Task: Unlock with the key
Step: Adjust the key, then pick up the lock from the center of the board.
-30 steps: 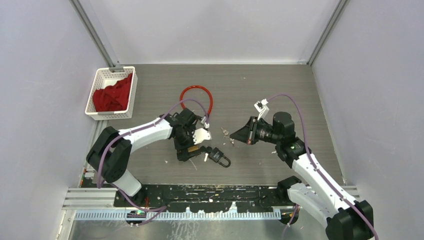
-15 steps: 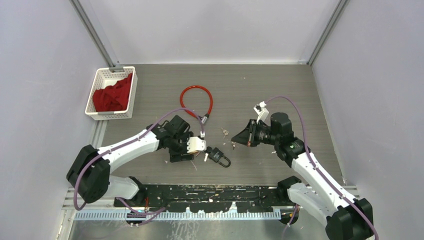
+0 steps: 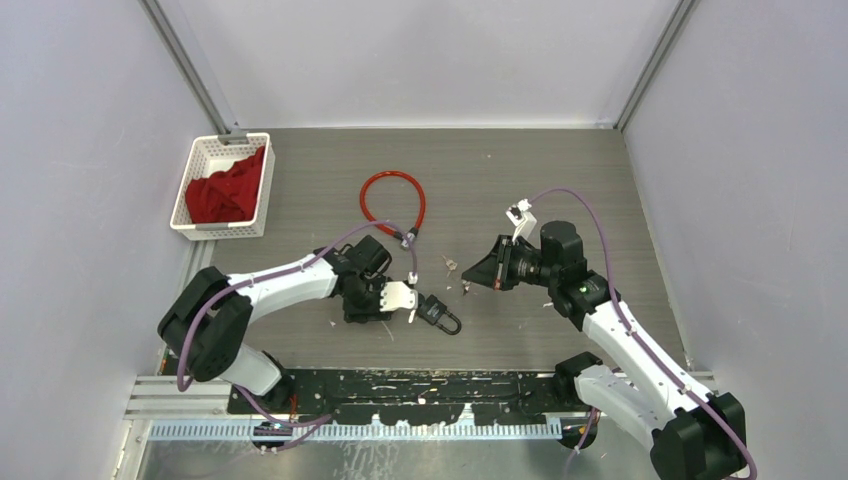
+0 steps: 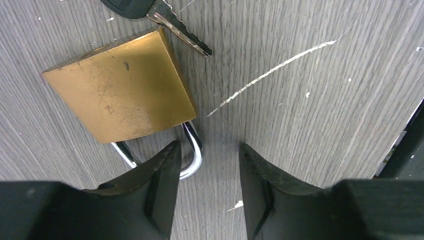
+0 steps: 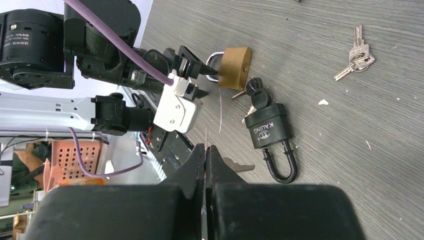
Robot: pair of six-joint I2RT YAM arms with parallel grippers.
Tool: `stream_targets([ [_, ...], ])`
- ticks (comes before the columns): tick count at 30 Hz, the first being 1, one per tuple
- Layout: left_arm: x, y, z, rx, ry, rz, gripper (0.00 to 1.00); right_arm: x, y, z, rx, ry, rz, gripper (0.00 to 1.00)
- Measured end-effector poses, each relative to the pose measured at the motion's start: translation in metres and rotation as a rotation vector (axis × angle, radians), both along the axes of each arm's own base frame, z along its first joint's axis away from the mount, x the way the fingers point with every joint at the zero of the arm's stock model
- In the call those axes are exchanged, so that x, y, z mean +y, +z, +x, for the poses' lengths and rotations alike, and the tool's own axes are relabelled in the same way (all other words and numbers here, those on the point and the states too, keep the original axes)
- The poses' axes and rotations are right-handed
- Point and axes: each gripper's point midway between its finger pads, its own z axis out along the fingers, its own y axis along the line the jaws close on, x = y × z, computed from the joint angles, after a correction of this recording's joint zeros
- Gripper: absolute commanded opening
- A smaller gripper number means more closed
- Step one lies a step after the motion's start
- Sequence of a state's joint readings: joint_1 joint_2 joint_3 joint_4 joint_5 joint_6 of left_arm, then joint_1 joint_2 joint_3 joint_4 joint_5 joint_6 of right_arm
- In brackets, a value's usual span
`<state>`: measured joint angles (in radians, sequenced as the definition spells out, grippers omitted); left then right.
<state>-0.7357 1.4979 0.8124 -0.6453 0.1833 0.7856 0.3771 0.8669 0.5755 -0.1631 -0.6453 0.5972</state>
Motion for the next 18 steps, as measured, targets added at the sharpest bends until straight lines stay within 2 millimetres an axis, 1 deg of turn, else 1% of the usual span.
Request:
stream_targets([
  [1,-0.0002,0.0,0.0003,-0.002,-0.001,0.0,0.4,0.0001,0.0002,-0.0001,-0.001,0.001,0.0,0.01],
  [4,-0.0001,0.0,0.0012,-0.006,-0.008,0.003,0.38,0.0002,0.0006,-0.0004,-0.001,0.003,0.001,0.01],
  [5,0.0001,0.0,0.0015,-0.009,-0.009,0.005,0.35,0.0003,0.0006,-0.0004,-0.001,0.003,0.001,0.01],
  [6,0.0002,-0.0001,0.0017,-0.01,-0.01,0.006,0.3,0.0003,0.0007,-0.0005,-0.001,0.004,0.002,0.01],
  [8,0.0007,0.0,0.0027,-0.016,-0.014,0.009,0.17,0.0003,0.001,-0.0006,-0.002,0.004,0.003,0.01],
  [10,0.0012,-0.0001,0.0053,-0.029,-0.026,0.015,0.01,0.0003,0.0014,-0.0008,-0.004,0.004,0.003,0.01],
  [18,0.0027,0.0009,0.0081,-0.036,-0.029,0.042,0.0,0.0006,0.0036,-0.0007,-0.008,0.006,0.006,0.01],
])
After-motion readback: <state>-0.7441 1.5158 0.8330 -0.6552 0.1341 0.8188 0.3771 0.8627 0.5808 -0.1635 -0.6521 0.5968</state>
